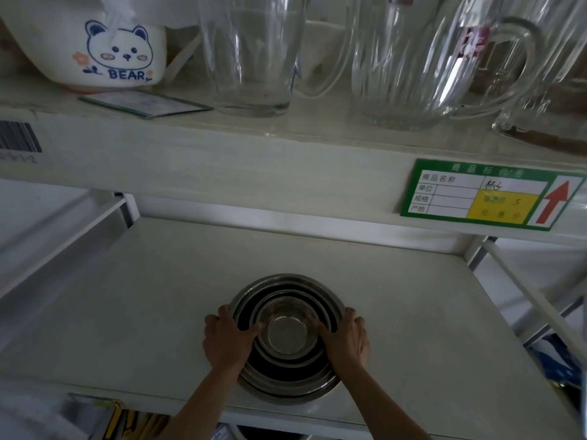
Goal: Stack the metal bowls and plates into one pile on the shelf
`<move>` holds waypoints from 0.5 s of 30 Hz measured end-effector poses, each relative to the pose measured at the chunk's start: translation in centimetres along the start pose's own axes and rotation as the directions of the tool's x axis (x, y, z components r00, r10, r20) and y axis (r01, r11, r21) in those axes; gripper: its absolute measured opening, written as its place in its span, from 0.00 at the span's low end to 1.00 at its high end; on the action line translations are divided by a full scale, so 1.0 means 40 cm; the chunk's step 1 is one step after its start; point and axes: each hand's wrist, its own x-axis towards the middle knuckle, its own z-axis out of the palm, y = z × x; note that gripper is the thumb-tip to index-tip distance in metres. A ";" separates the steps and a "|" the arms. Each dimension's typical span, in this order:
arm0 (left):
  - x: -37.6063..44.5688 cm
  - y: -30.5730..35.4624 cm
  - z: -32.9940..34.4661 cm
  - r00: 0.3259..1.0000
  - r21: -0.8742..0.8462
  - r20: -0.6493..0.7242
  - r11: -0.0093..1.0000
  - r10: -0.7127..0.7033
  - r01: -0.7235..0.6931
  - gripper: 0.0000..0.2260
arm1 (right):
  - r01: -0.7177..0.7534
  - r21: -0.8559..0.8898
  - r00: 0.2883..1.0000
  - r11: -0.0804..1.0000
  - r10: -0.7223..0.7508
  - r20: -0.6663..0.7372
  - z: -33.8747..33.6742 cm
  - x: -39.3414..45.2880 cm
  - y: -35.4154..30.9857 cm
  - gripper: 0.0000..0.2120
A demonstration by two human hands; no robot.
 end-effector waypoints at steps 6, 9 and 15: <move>-0.007 0.012 -0.013 1.000 0.014 0.017 1.000 -0.012 0.011 0.38 | -0.012 -0.009 1.000 1.000 0.012 0.012 -0.008 -0.004 -0.003 0.35; -0.013 0.022 -0.021 1.000 0.028 0.016 0.999 -0.017 0.017 0.39 | -0.010 -0.019 1.000 1.000 0.010 0.027 -0.014 -0.008 -0.007 0.34; -0.013 0.020 -0.036 0.999 -0.089 0.035 0.995 -0.034 0.037 0.41 | -0.007 -0.106 0.999 0.994 0.011 0.038 -0.035 -0.014 -0.010 0.39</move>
